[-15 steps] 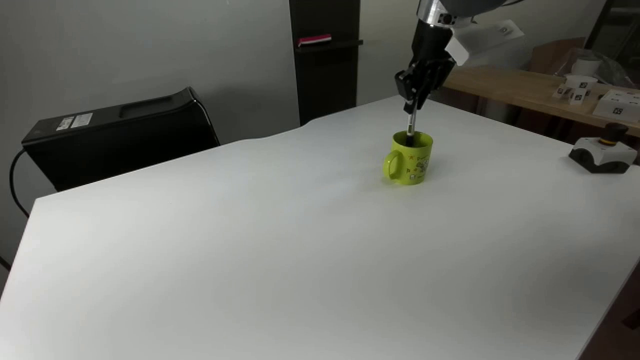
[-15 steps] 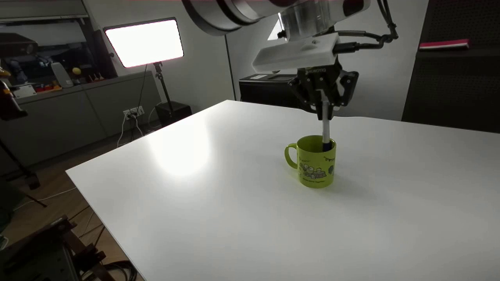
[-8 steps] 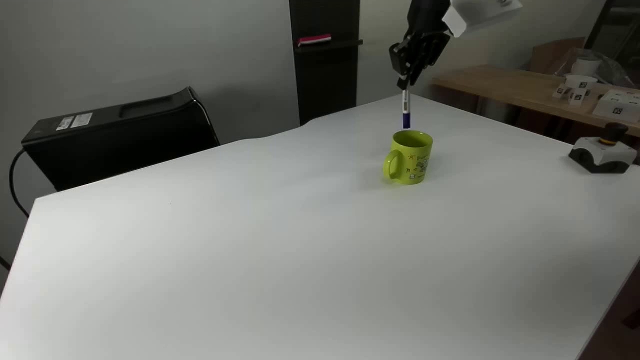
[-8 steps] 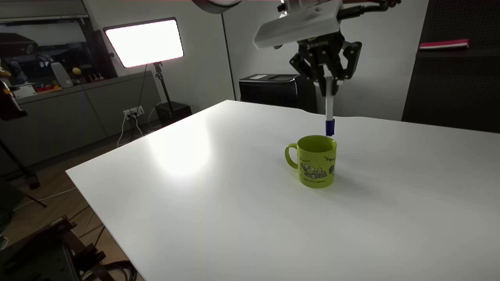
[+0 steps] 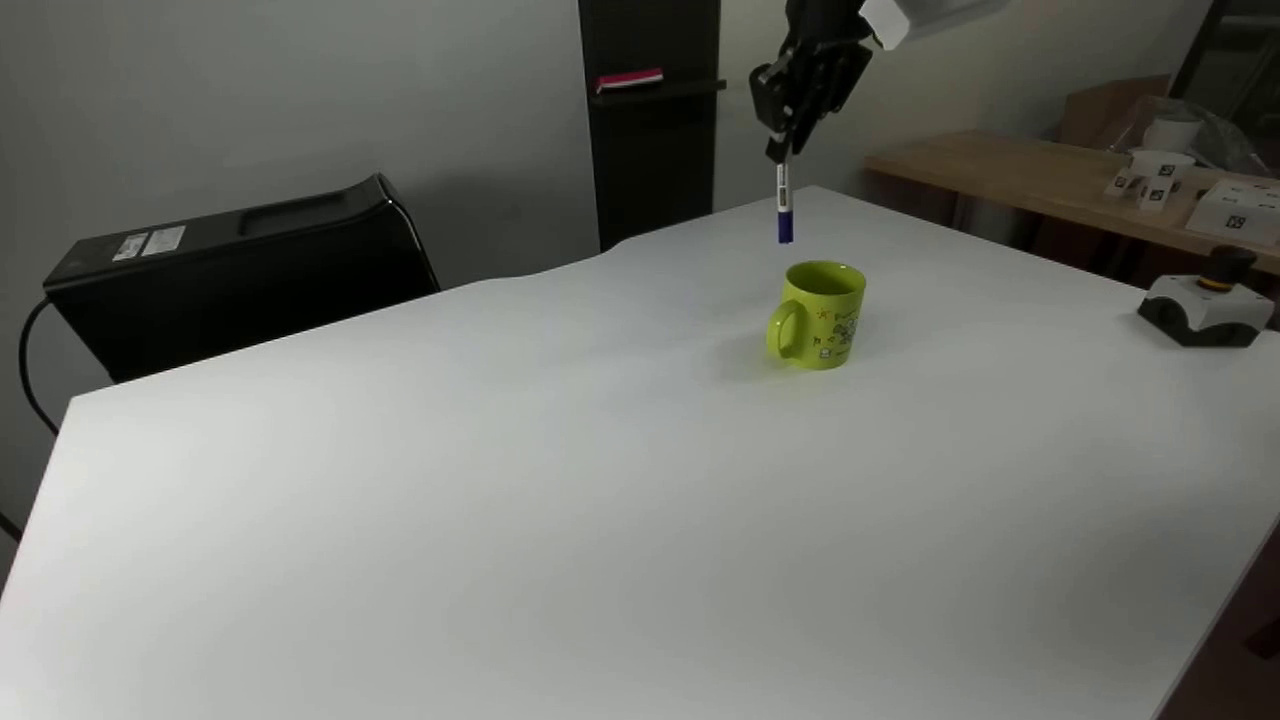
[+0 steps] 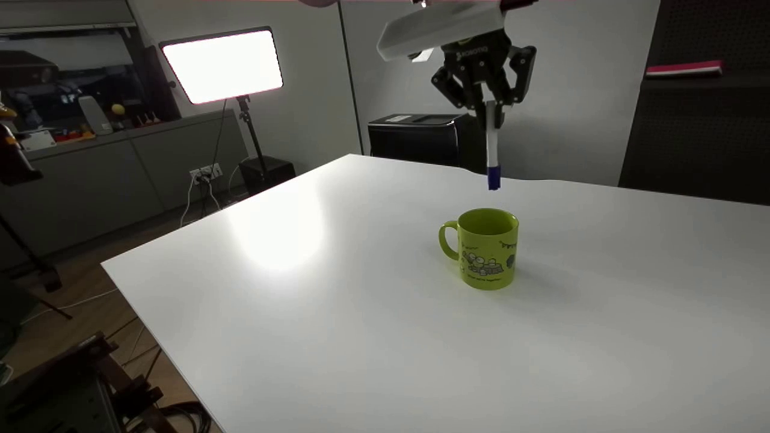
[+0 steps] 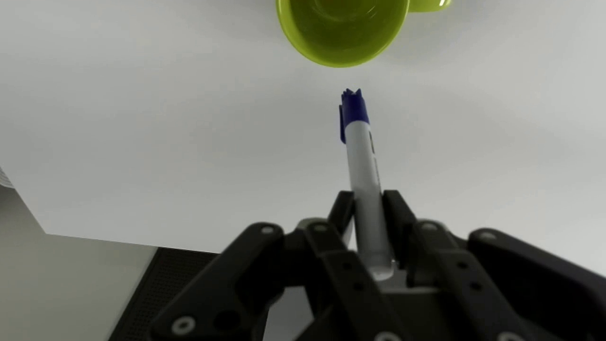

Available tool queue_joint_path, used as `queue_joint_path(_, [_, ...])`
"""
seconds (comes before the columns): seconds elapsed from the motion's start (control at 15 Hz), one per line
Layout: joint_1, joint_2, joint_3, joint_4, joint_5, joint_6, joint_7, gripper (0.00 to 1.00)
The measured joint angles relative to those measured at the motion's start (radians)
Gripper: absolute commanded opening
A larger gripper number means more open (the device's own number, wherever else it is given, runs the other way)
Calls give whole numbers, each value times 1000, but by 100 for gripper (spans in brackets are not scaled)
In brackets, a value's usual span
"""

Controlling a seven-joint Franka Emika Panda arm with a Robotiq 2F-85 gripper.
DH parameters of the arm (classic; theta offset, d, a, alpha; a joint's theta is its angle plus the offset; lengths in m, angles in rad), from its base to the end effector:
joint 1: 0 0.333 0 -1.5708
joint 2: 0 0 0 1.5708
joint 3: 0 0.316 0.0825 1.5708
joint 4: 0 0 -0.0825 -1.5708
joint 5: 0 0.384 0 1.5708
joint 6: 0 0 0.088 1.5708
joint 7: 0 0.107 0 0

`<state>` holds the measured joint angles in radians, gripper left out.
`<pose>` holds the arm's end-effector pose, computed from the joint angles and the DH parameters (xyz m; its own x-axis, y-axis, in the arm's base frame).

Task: Pick up the marker from the cup and put it on the table

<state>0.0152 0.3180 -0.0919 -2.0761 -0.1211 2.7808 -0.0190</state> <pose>0.6191 -0.0398 0.3163 0.9267 0.0759 0.3681 0.0345 -0.9924 0.1177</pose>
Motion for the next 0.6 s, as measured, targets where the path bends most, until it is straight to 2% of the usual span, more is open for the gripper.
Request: queue_joint_path(0.6, [78,22,94,-16,-18,-32,-10,5])
